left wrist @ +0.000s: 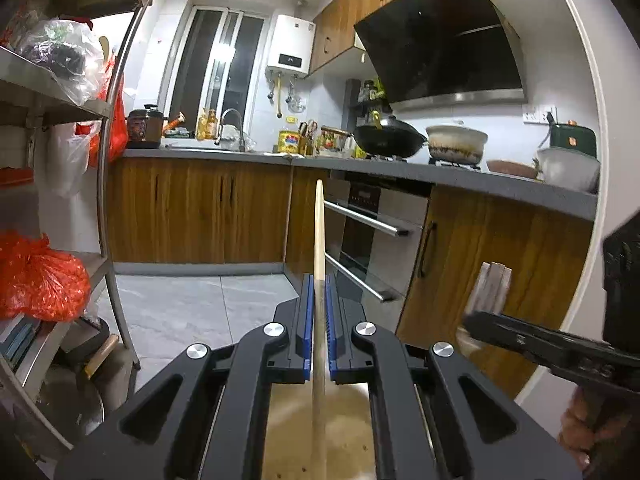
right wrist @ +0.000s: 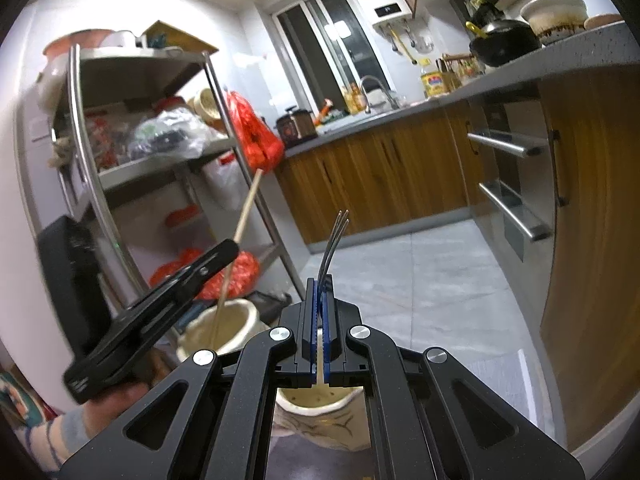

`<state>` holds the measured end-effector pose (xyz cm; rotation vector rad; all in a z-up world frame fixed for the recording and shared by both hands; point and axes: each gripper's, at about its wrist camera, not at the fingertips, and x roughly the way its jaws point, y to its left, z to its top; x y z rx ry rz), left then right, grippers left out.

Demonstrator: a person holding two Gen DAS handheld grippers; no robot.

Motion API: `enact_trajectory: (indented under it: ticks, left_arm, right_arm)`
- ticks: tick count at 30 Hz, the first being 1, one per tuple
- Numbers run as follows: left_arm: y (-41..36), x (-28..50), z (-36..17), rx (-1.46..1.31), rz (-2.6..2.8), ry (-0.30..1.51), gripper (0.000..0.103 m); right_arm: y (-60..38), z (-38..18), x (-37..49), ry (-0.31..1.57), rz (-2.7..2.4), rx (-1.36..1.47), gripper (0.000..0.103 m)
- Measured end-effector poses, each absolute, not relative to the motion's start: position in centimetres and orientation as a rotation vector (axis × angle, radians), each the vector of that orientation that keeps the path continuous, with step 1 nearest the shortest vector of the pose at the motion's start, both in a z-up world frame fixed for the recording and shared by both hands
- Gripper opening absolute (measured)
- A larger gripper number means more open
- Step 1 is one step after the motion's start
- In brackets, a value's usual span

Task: Organize utensils
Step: 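Lift the chopstick with the left tool while the right tool carries the fork toward the pot, then open the left tool over the tall pot while the right tool drops the fork into the short pot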

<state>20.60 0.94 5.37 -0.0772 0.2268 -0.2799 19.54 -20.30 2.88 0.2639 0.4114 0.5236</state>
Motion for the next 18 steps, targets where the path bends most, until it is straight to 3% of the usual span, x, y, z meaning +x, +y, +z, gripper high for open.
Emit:
enact_trajectory:
  ticks: [18]
  left_arm:
    - [1.0,19.0,4.0,-0.033,-0.228,0.306,0.005]
  right_arm:
    - [-21.0,2.3,20.1,0.422,0.476,0.249,0.003]
